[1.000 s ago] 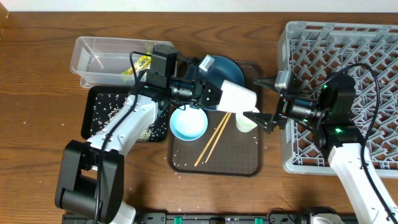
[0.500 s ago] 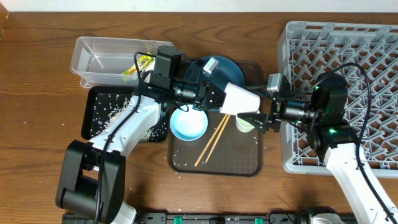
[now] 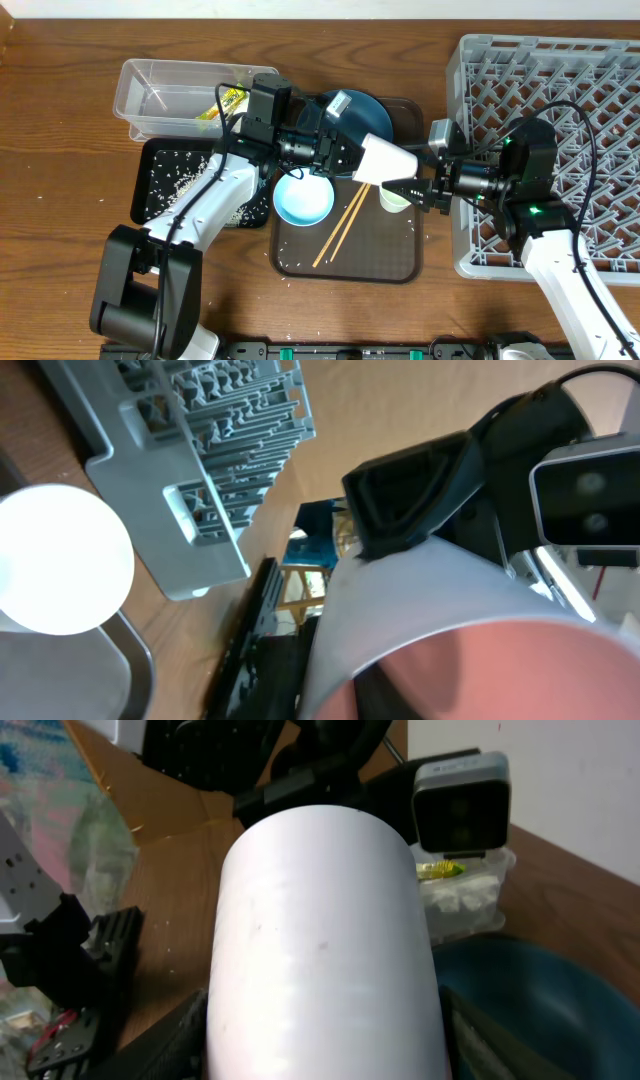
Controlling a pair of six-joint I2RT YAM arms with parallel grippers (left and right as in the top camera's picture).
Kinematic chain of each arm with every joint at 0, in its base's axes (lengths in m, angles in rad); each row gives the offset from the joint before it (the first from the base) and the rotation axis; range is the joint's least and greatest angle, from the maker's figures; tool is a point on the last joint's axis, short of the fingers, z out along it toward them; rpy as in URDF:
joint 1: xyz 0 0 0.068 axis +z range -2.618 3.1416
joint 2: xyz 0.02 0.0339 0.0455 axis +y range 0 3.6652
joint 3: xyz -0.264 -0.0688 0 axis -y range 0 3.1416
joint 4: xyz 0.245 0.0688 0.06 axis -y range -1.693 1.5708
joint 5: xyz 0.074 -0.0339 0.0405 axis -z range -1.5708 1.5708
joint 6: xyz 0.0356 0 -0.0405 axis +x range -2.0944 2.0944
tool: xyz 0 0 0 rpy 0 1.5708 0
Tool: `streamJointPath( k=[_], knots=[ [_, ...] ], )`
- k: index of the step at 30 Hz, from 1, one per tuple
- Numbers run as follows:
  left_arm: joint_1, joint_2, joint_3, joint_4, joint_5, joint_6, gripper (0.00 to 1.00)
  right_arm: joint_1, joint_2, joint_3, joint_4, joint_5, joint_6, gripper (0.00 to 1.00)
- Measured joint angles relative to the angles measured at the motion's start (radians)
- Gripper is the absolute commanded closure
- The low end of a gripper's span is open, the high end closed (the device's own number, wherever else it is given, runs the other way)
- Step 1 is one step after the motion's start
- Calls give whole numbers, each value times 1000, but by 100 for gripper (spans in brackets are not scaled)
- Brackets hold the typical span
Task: Sort waste into correct bins and load items into the dishwasher rack
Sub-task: 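Hand the pink cup from the left gripper to the right gripper, then place the pink cup upside down in the dish rack with right gripper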
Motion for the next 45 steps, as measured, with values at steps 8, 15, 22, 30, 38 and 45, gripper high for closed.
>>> streamJointPath(
  k=[8, 15, 22, 30, 38, 45],
  knots=[
    [-1, -1, 4, -205, -273, 126, 65, -1, 2, 0, -28, 141, 86, 99],
    [19, -66, -4, -510, -742, 279, 65, -63, -25, 15, -100, 370, 195, 99],
    [94, -362, -2, -662, -1046, 335, 64, -238, -37, 225, -451, 666, 268, 99],
    [126, -465, -2, -706, -1151, 343, 64, -454, 38, 521, -756, 956, 297, 99],
    [127, -464, -2, -710, -1172, 345, 64, -676, 248, 762, -919, 1146, 300, 99],
    [127, -464, -2, -713, -1172, 345, 64, -836, 381, 789, -912, 1239, 330, 99]
  ],
)
